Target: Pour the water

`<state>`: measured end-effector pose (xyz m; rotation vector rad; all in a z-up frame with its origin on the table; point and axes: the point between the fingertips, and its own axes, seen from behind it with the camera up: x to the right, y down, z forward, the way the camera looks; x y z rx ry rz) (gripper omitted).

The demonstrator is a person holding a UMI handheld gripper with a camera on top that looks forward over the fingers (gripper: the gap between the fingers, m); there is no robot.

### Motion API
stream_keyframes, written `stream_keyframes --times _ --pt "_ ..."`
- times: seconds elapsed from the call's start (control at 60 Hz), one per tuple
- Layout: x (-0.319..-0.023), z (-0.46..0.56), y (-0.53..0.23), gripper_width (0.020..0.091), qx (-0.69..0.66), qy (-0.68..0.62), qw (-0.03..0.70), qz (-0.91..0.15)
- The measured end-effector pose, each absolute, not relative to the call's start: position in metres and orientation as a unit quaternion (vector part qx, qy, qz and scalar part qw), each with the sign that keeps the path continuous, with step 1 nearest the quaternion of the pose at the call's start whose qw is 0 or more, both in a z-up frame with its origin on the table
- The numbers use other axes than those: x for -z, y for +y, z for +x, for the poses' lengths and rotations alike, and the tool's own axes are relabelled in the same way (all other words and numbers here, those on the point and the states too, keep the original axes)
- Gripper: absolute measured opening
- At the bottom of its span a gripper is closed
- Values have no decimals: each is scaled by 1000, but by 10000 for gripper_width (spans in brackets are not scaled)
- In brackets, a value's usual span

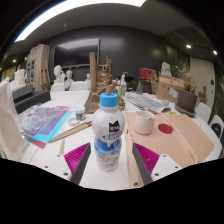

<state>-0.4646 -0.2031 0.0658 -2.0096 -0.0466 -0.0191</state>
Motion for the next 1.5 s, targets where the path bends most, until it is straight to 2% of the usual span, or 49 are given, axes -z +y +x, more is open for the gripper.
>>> stream_keyframes --times 0.083,0.2,0.317,0.45,0.567,0.667,0.883,1.017,1.117,1.233,1.4,1.5 --pt "-60 -468 -179 807 7 -13 543 -840" --pt "-58 -474 -166 532 8 -25 551 -834" --pt "-59 -476 -163 475 4 -28 555 -832" --pt "-59 -477 -163 366 9 -32 547 -837" --pt "-74 -488 -159 362 4 -38 549 -835" --pt "-106 -503 -145 361 -45 -11 561 -826" --pt "-195 -526 -81 355 -295 171 546 -766" --pt "-219 -511 -39 355 -458 308 474 -686" --pt "-216 -488 -13 358 -536 399 420 -614" --pt "-200 -468 8 354 -592 472 359 -546" --pt "-174 -449 21 358 -644 543 278 -462" --pt "-165 -444 22 358 -657 558 256 -438"
